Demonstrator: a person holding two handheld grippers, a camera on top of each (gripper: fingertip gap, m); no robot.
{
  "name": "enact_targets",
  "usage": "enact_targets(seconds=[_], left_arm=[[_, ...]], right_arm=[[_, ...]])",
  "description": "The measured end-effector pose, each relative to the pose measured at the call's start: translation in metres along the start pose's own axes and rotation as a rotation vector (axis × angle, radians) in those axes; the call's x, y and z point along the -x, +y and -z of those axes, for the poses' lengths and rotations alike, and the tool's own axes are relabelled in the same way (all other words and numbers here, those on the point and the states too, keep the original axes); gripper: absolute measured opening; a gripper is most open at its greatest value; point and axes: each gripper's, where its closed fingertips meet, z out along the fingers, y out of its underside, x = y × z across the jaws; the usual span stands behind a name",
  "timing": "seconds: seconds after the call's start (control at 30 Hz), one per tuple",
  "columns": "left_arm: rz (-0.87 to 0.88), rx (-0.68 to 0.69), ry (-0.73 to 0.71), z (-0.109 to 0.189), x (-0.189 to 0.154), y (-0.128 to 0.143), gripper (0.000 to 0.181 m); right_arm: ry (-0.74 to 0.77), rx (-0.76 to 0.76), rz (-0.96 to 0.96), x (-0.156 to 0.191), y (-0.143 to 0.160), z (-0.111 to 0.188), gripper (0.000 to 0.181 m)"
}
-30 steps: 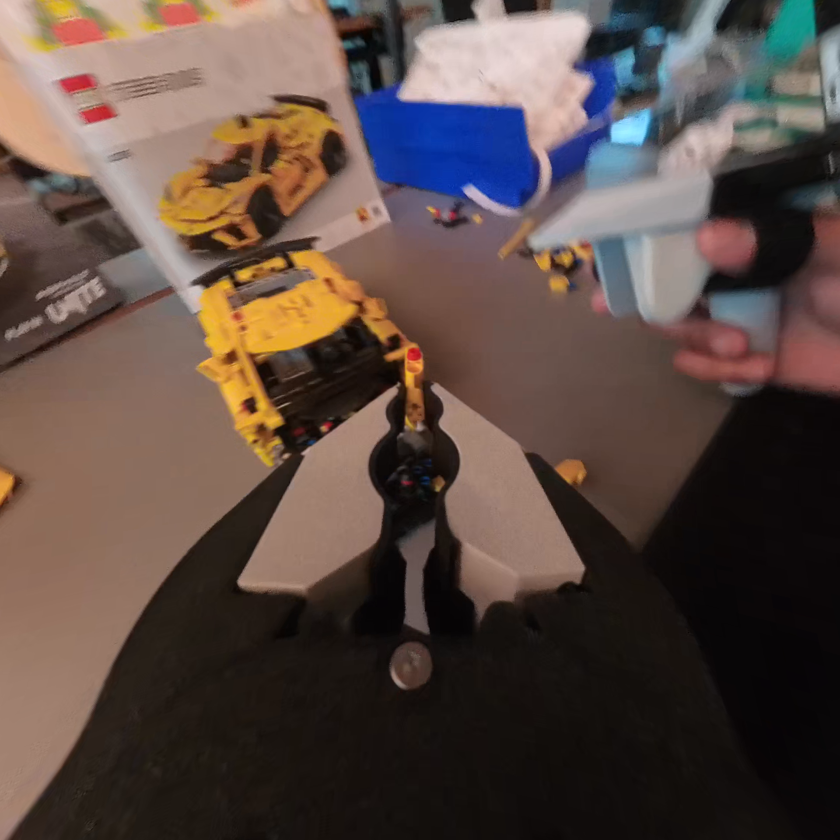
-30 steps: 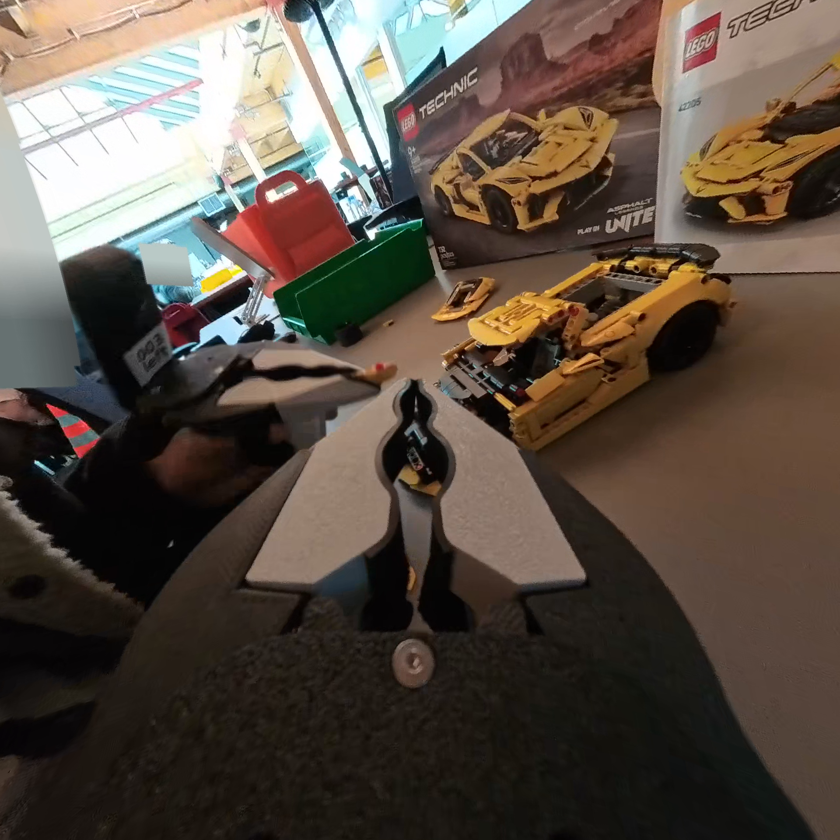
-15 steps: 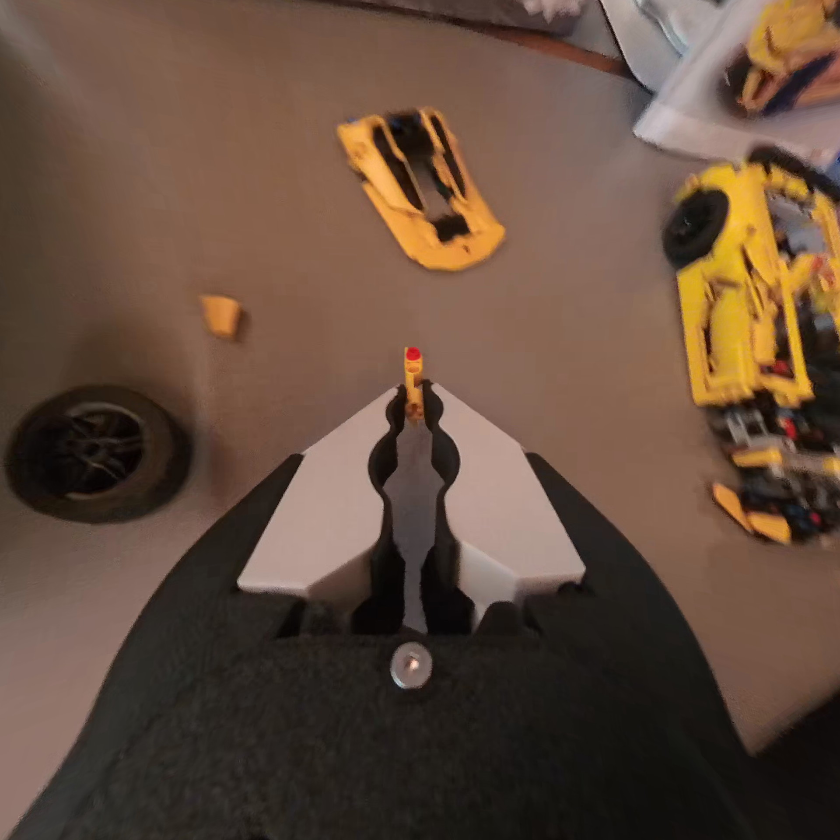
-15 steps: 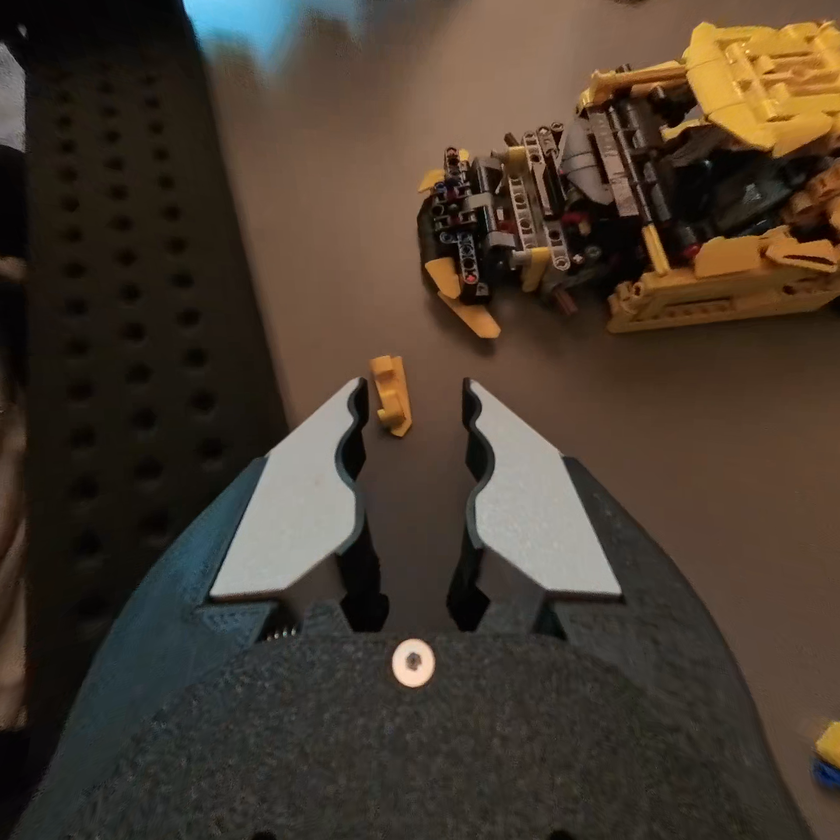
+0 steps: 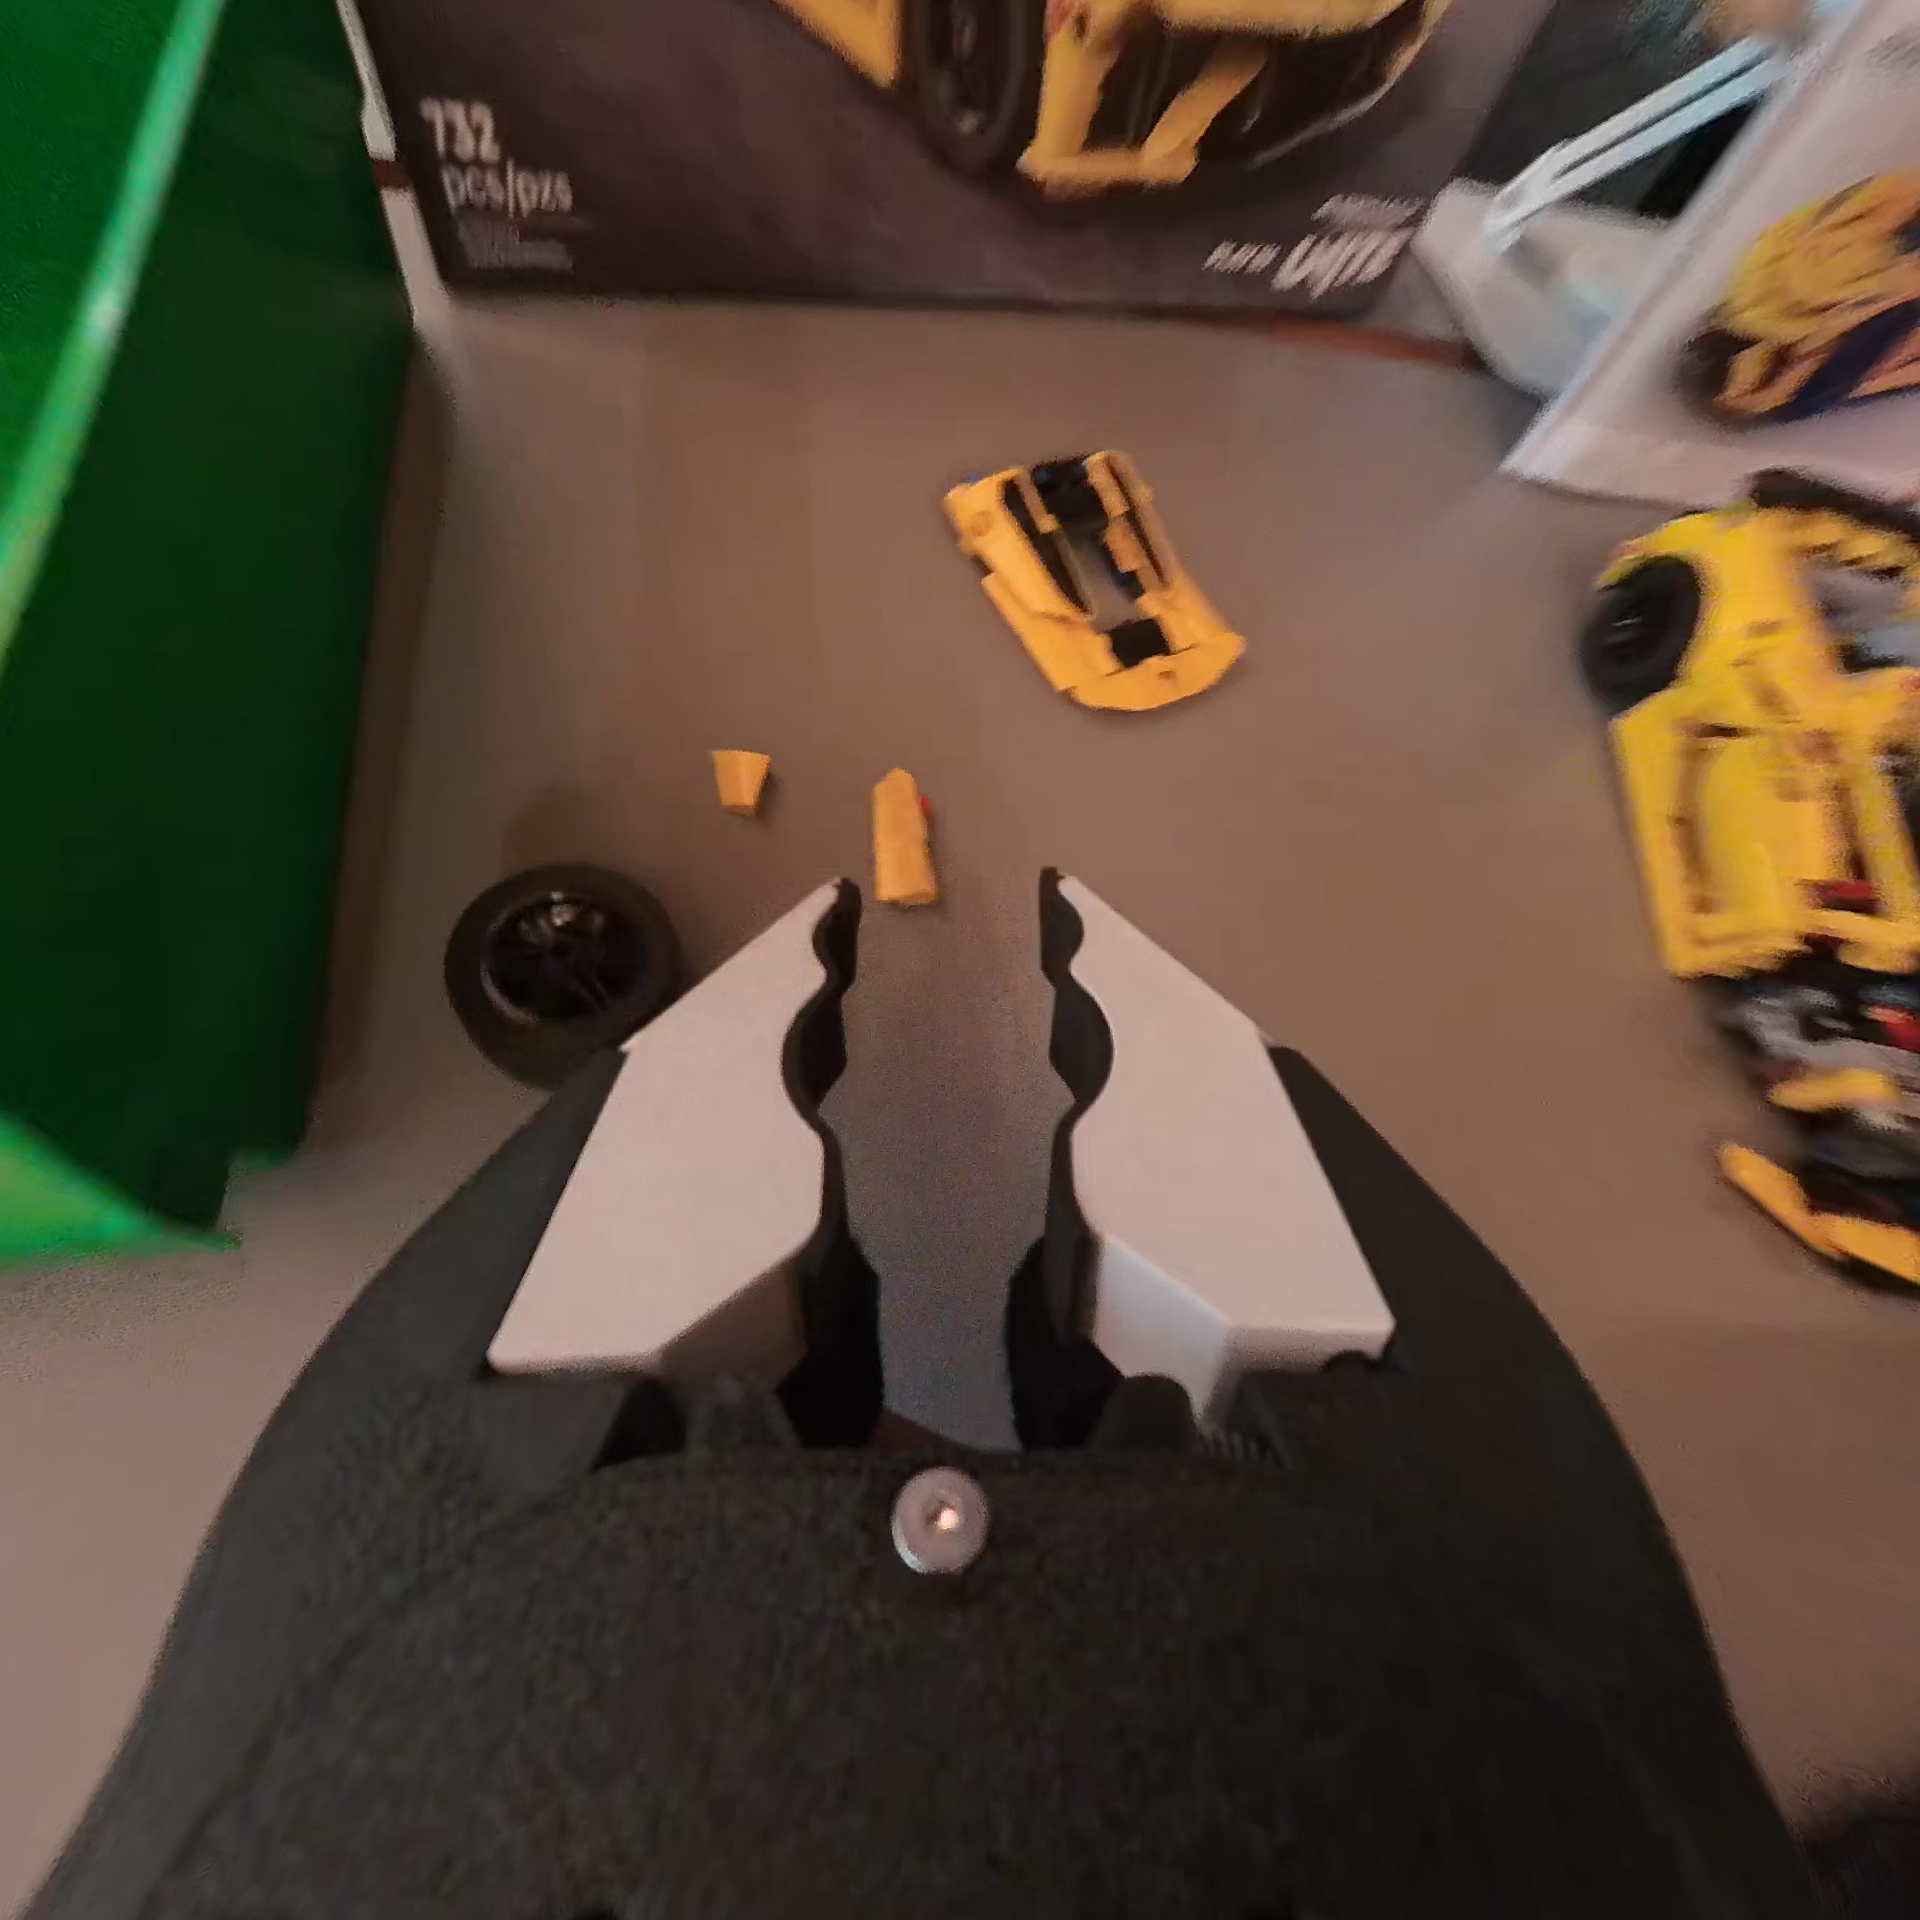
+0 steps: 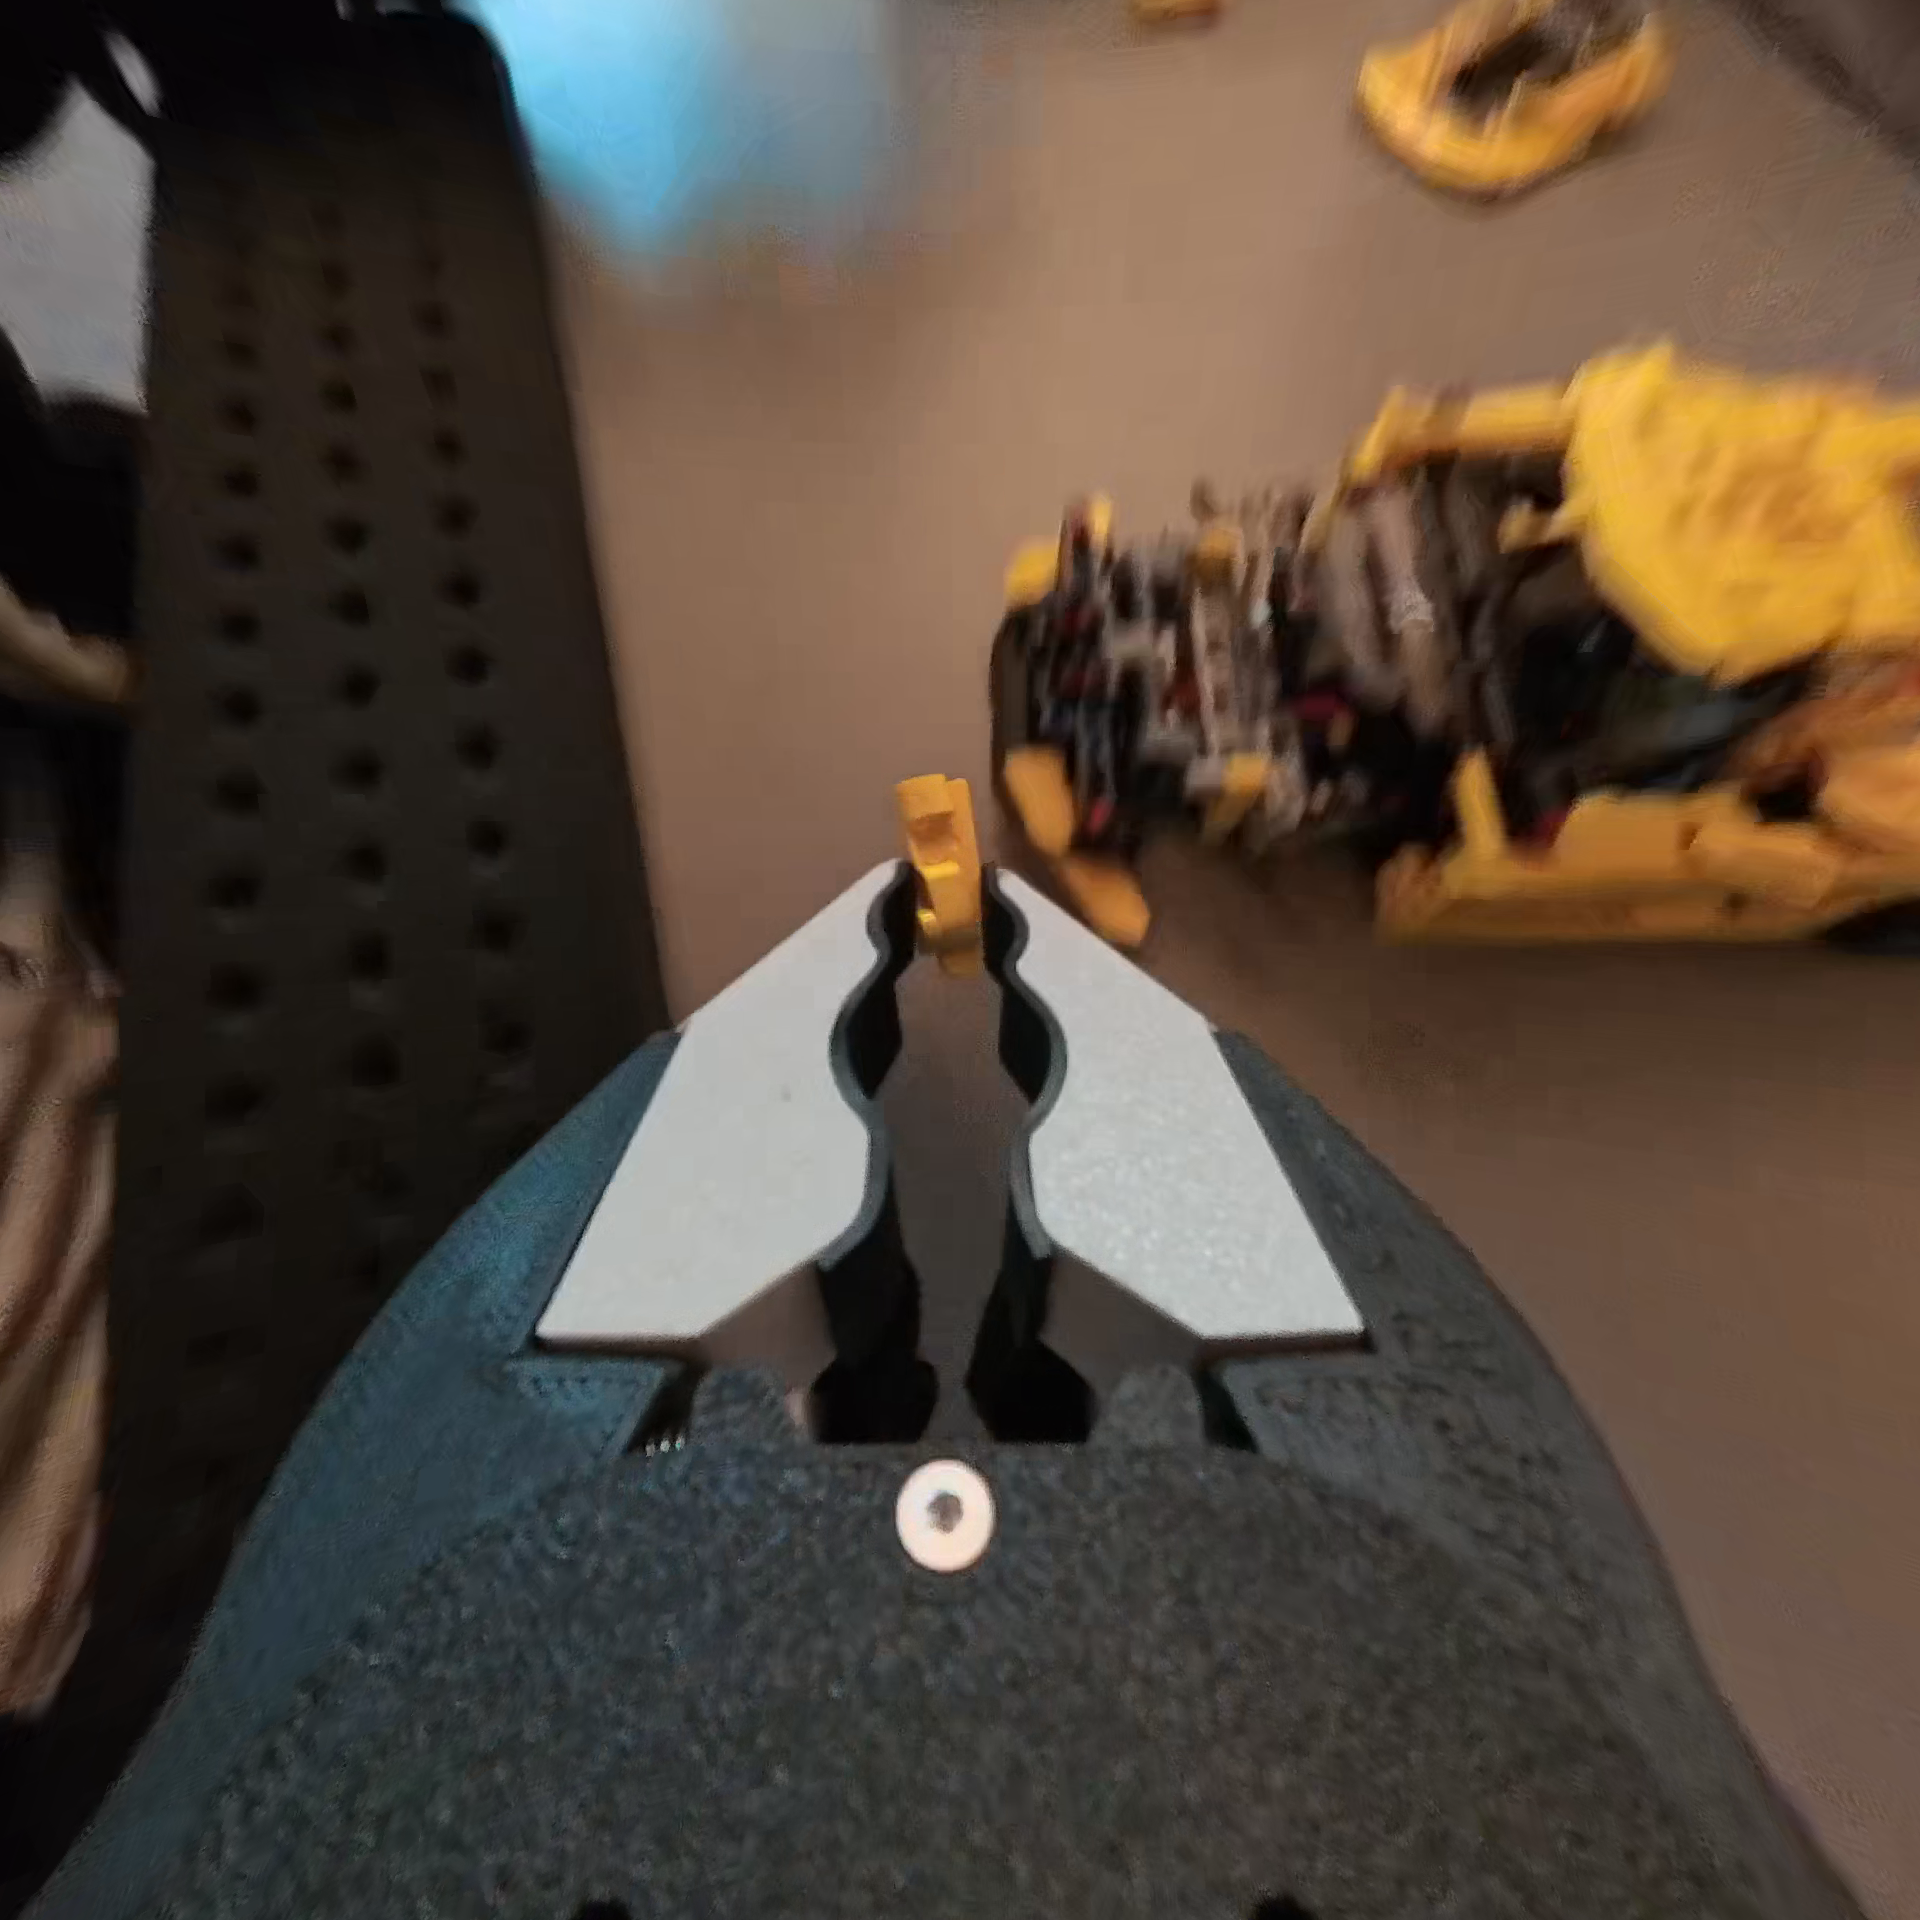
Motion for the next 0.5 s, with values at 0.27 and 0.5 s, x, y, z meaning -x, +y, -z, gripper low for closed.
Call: enact_targets(seconds=[0.27,0.5], left_arm=[[0.073,-0.368,0.18,0.074,-0.077,0.02,0.027],[0.204,-0.435,0.2,0.081,-0.059,0.013,0.026]], right_arm=[[-0.046,0.096,0.119,-0.058,-0.166,-0.129,0.012],[-0.065,0.437,0.155,-0.1,-0.175,-0.289,0.011]])
